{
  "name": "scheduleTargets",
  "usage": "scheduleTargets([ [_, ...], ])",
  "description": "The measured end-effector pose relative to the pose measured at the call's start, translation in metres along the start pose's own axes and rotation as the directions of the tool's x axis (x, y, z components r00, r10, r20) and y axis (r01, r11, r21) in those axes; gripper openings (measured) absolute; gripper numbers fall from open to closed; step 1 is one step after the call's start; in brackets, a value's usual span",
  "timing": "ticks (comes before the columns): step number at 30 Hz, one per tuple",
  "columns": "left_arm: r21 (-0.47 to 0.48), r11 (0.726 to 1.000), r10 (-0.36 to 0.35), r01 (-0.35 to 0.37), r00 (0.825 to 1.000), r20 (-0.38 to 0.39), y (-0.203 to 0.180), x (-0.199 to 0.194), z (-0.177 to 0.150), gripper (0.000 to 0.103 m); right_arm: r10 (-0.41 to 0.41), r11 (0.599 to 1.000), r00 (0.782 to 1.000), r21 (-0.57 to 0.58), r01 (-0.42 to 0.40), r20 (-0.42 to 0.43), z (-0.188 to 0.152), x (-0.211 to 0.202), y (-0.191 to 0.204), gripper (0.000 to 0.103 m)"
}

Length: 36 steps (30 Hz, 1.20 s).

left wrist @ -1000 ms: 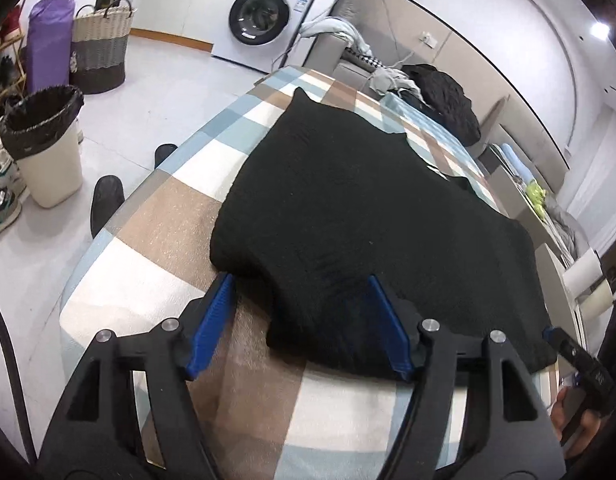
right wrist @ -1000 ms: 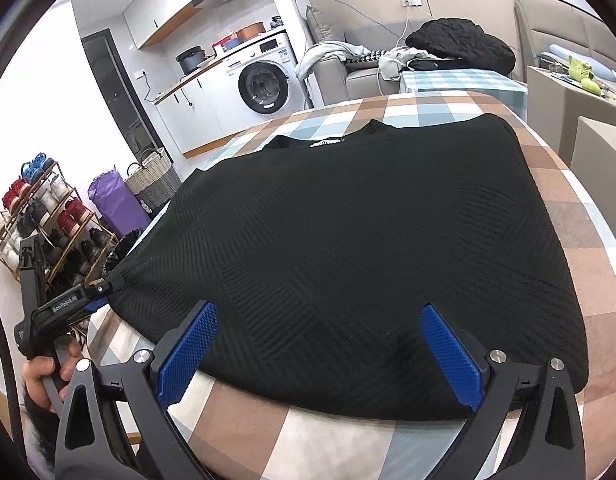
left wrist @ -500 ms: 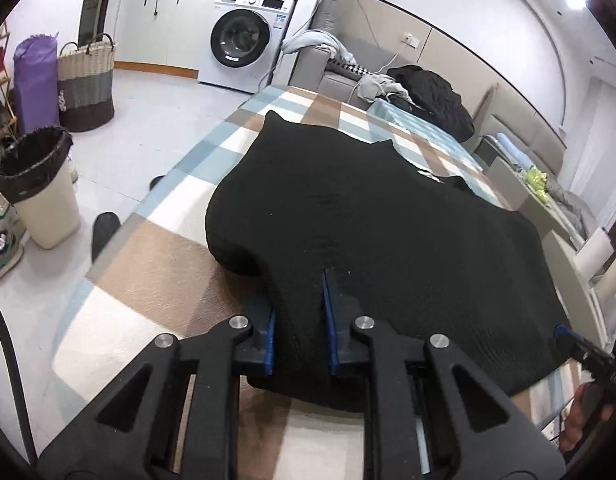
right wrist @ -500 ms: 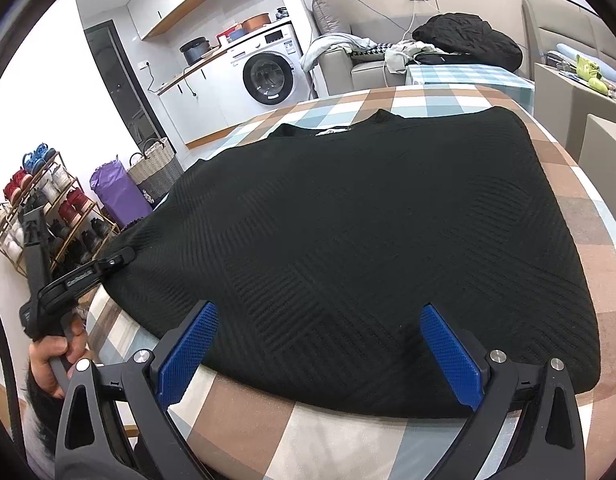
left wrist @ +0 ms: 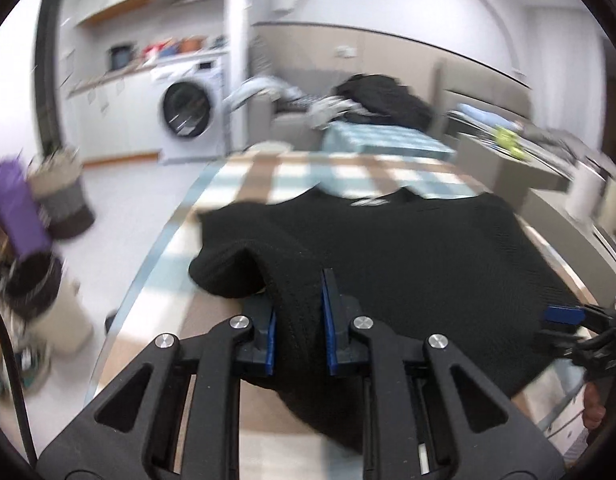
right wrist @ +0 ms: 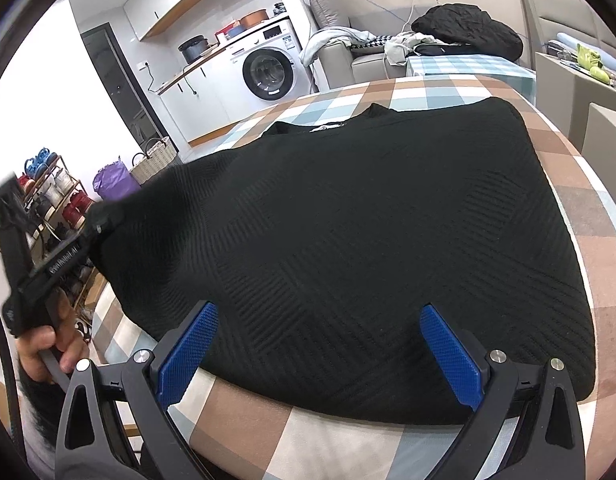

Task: Fold small clothes
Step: 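Grasp the sweater hem with the left gripper while the right gripper hovers open, then lift the sweater side with the right gripper and fold it toward the middle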

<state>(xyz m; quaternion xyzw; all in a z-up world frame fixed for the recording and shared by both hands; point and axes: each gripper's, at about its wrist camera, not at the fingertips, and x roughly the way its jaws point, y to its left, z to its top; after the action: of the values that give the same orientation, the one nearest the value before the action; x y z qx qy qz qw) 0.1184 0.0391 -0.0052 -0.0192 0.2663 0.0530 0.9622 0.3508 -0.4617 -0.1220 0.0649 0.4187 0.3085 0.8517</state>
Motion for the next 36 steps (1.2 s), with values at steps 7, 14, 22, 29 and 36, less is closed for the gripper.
scheduleTargets([
  [7,0.193,0.959,-0.202,0.208,0.978,-0.051,-0.097,0.015,0.015,0.015,-0.034,0.999,0.999,0.025,0.034,0.016,0.002,-0.004,-0.011,0.103],
  [14,0.126,0.919,-0.349,0.374,0.92,-0.181,-0.11,0.013,-0.019,0.053,-0.02,0.988,0.999,0.152,0.015,0.03,0.005,-0.016,-0.039,0.103],
  [22,-0.001,0.96,-0.279,0.279,0.957,-0.077,-0.037,-0.018,-0.036,0.071,0.031,0.993,0.999,0.11,-0.036,0.041,0.011,-0.023,-0.023,0.103],
  [29,-0.159,0.963,-0.238,0.218,0.964,-0.12,0.014,0.004,-0.053,0.071,0.151,0.986,0.988,0.075,-0.148,-0.028,0.029,0.007,0.018,0.103],
  [36,-0.204,0.96,-0.224,0.19,0.962,-0.159,0.021,0.025,-0.06,0.071,0.171,0.977,0.977,0.153,-0.151,-0.126,0.051,0.057,0.032,0.103],
])
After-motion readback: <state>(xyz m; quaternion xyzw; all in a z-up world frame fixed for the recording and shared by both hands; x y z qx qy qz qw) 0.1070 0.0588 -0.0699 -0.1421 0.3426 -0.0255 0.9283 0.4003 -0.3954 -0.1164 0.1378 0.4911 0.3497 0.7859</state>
